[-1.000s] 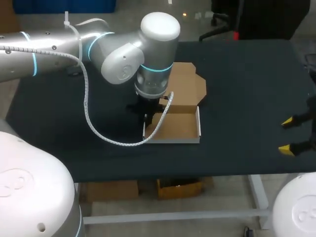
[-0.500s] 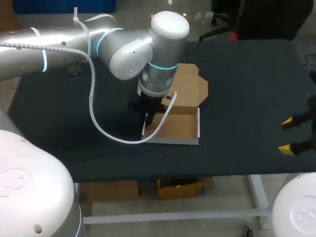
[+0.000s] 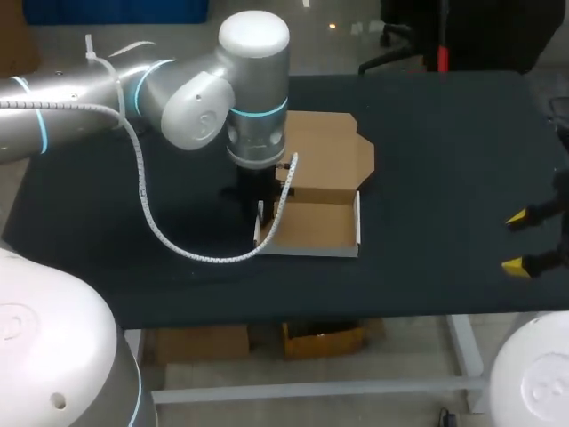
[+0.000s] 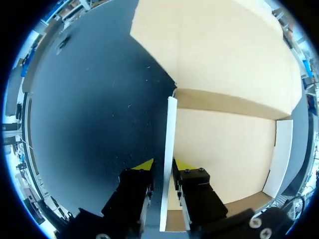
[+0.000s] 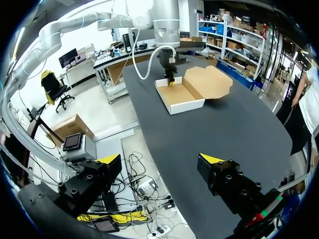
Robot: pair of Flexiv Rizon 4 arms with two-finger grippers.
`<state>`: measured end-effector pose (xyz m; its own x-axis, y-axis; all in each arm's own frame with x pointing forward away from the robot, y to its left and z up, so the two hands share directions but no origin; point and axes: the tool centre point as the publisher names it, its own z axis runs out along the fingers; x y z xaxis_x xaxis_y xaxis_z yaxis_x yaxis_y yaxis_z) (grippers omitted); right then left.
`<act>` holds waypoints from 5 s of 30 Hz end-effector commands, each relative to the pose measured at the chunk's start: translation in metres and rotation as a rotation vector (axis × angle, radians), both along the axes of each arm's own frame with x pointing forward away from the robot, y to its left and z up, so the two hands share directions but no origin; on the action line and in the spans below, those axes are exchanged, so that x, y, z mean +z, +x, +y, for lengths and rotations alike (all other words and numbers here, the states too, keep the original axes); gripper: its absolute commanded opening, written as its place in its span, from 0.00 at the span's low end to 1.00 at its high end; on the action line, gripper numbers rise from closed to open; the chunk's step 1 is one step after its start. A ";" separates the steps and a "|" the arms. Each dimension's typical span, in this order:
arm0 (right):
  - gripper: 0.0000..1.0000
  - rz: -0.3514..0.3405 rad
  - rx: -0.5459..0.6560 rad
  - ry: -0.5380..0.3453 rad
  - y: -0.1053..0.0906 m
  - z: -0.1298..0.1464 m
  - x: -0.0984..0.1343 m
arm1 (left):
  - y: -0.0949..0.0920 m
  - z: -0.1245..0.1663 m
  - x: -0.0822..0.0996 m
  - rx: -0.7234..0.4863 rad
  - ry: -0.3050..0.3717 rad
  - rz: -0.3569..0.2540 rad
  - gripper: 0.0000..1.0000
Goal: Assemble the packaging by folding the flat box into shape, placing the metal phone stand inside, and closing the box properly
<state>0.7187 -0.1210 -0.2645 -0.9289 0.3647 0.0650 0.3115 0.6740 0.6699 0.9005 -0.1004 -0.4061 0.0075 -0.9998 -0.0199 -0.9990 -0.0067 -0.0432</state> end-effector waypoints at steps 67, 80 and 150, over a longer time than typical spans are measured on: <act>1.00 0.114 -0.169 0.102 0.028 -0.037 0.021 | -0.134 0.110 0.181 -0.459 -0.443 -0.320 1.00; 1.00 0.203 -0.319 0.172 0.020 -0.047 0.050 | -0.162 0.117 0.218 -0.315 -0.417 -0.274 1.00; 1.00 0.531 -0.531 0.097 0.030 -0.052 0.098 | -0.160 0.103 0.243 -0.118 -0.386 -0.242 1.00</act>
